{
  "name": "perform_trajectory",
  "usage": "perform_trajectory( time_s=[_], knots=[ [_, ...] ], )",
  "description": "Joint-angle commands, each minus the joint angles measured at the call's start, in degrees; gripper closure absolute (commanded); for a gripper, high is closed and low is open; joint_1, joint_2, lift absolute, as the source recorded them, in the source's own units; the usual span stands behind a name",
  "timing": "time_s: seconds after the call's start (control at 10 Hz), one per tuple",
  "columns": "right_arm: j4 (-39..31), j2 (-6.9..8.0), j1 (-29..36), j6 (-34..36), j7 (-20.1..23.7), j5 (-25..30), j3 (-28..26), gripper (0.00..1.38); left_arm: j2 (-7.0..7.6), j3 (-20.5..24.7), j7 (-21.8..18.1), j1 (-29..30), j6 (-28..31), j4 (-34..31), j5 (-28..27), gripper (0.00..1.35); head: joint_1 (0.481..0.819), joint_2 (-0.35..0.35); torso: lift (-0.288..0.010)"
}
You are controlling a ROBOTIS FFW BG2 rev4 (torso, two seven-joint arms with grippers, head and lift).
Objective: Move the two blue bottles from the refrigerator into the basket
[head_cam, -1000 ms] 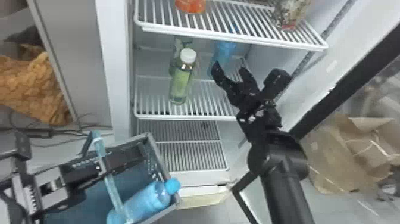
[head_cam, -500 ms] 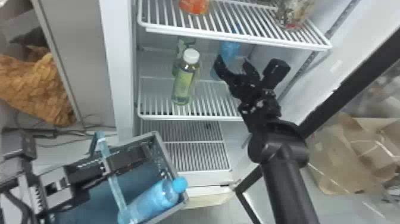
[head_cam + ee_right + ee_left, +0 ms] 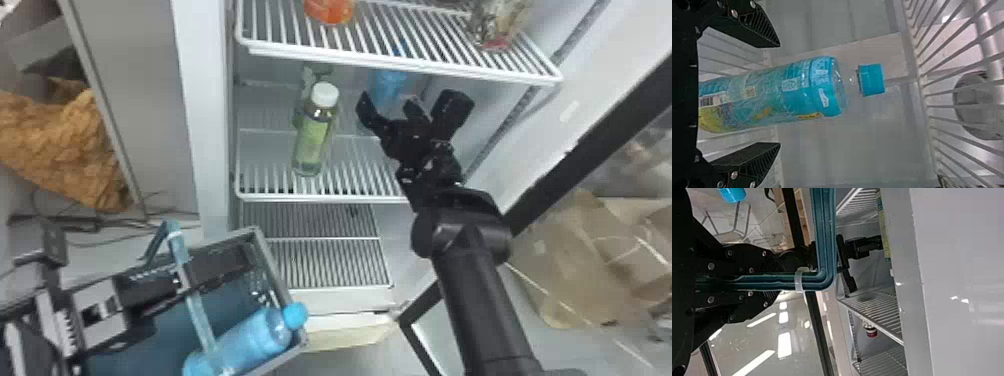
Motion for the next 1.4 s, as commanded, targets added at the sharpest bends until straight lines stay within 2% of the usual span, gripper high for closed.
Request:
perform_trajectory(
  time_s=[0.0, 0.1, 0.2, 0.3, 0.4, 0.8, 1.3],
  knots=[
    [0.8, -0.03, -0.6, 0.7, -0.5, 0.1, 0.1, 0.36, 0.11, 0.0, 0.0, 0.0, 0.0, 0.0, 0.1, 1.19, 0.695, -0.255, -0.216],
    [1.3, -0.03, -1.0, 1.8, -0.7, -0.4, 0.0, 0.66, 0.11, -0.1, 0.0, 0.0, 0.0, 0.0, 0.1, 1.19, 0.695, -0.254, -0.216],
    [1.2, -0.21, -1.2, 2.6, -0.7, -0.4, -0.1, 0.89, 0.2, -0.1, 0.0, 0.0, 0.0, 0.0, 0.1, 1.19, 0.695, -0.256, -0.216],
    [1.0, -0.21, -1.2, 3.0, -0.7, -0.2, -0.4, 1.21, 0.29, -0.1, 0.0, 0.0, 0.0, 0.0, 0.2, 1.19, 0.695, -0.257, -0.216],
    [1.0, -0.3, -0.7, 3.0, -0.8, 0.0, -0.8, 1.27, 0.29, -0.2, 0.0, 0.0, 0.0, 0.0, 0.2, 1.19, 0.695, -0.258, -0.216],
    [-3.7, -0.83, 3.0, 3.0, -0.6, -0.1, -1.4, 1.27, 0.47, -0.5, 0.0, 0.1, -0.1, 0.0, 0.5, 1.19, 0.695, -0.273, -0.216],
    [-17.2, -0.91, 13.7, 3.0, 1.1, -4.0, -4.3, 1.27, 0.47, -0.8, 0.0, 0.3, -0.6, 0.0, 1.0, 1.19, 0.695, -0.302, -0.216]
  ],
)
